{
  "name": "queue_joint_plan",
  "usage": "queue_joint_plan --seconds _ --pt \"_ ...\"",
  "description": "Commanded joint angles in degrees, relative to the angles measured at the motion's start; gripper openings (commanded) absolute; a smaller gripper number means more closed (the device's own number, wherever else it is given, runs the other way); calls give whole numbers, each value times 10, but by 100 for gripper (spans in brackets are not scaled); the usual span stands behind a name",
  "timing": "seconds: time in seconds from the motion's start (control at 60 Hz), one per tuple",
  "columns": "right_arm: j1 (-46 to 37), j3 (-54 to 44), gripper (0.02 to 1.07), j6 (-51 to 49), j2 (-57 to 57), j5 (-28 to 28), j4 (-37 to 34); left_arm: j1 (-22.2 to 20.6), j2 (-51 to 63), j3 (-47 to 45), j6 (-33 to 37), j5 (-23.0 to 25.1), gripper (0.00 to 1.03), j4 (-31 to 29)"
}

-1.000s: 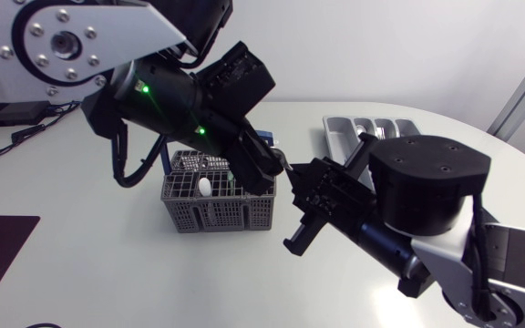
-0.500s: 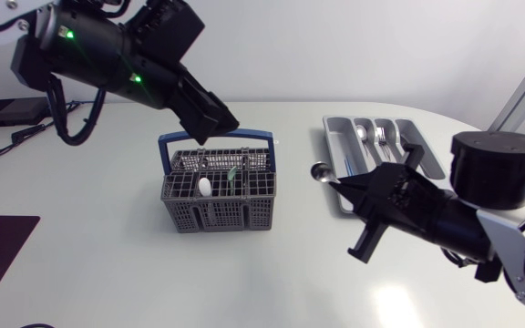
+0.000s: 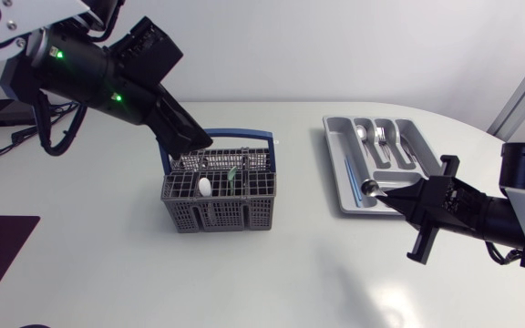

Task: Unload the cutlery basket into the drawer organizer.

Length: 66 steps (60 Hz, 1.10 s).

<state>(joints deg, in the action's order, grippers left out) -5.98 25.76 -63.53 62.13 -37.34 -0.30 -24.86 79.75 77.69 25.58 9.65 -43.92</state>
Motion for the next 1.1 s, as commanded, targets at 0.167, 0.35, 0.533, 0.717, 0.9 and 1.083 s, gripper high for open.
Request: queue_joint_plan --seconds 0.167,0.35,0.533,0.717,0.9,1.083 --pt "-117 98 8 -158 164 -52 -51 15 11 -39 10 5 96 -1" --pt "-158 196 8 -257 262 -48 -132 16 25 -48 8 5 96 2" --pt "-178 300 8 -319 352 -21 -208 16 36 -52 2 5 96 2" --pt "-182 397 8 -369 438 26 -288 15 38 -63 -10 6 96 2" --pt "-168 442 8 -391 486 72 -334 12 38 -74 -26 8 96 -2" --pt "-146 453 8 -391 508 105 -339 7 40 -87 -45 18 96 -5"
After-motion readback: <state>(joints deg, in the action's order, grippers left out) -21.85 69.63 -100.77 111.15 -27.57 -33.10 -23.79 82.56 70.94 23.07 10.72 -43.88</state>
